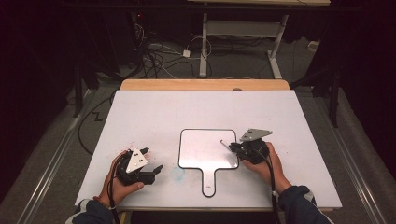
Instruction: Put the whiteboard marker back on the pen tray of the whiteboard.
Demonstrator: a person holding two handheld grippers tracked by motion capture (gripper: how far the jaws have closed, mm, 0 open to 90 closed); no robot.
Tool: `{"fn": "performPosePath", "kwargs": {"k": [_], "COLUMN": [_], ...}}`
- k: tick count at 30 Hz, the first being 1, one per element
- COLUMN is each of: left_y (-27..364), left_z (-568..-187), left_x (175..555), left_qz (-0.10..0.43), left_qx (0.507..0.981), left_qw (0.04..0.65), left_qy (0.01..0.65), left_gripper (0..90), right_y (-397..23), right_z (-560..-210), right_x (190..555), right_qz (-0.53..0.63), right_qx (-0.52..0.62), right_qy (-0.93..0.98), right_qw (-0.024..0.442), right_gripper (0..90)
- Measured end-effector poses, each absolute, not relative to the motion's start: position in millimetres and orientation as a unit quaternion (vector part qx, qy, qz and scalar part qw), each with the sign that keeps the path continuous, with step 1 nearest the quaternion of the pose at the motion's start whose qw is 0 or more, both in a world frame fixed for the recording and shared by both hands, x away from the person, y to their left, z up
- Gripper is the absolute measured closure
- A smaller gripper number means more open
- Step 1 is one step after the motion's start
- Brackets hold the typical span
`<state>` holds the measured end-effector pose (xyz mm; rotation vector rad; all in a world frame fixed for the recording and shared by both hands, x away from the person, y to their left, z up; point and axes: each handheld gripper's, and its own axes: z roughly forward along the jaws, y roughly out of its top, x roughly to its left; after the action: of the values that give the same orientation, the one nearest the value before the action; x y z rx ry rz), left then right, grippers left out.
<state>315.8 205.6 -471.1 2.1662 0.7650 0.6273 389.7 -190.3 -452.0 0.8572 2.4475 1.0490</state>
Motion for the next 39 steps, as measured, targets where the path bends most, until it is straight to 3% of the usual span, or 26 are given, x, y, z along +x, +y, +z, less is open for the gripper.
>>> {"fn": "performPosePath", "kwargs": {"k": [5,15,24,30,34,39], "left_y": [207,208,206,205,206,205], "left_z": [-472,-471,-470,-471,-470,-471], "left_x": [315,314,315,315,314,315], "left_qz": [0.243,0.244,0.24,0.239,0.24,0.237], "left_qx": [0.846,0.844,0.844,0.846,0.845,0.846], "left_qw": [0.369,0.372,0.375,0.374,0.375,0.373], "left_qy": [0.298,0.299,0.299,0.296,0.297,0.297], "left_gripper": [20.0,20.0,20.0,20.0,20.0,20.0], "right_y": [-181,-190,-192,-206,-220,-234], "right_z": [-461,-466,-468,-457,-445,-454], "right_x": [390,397,409,409,401,391], "right_qz": [0.327,0.32,0.346,0.39,0.381,0.344], "right_qx": [0.262,0.311,0.337,0.351,0.37,0.401], "right_qy": [0.895,0.872,0.858,0.835,0.827,0.835], "right_qw": [0.155,0.201,0.175,0.167,0.186,0.155], "right_gripper": [90.0,86.5,83.9,75.9,71.0,69.3]}}
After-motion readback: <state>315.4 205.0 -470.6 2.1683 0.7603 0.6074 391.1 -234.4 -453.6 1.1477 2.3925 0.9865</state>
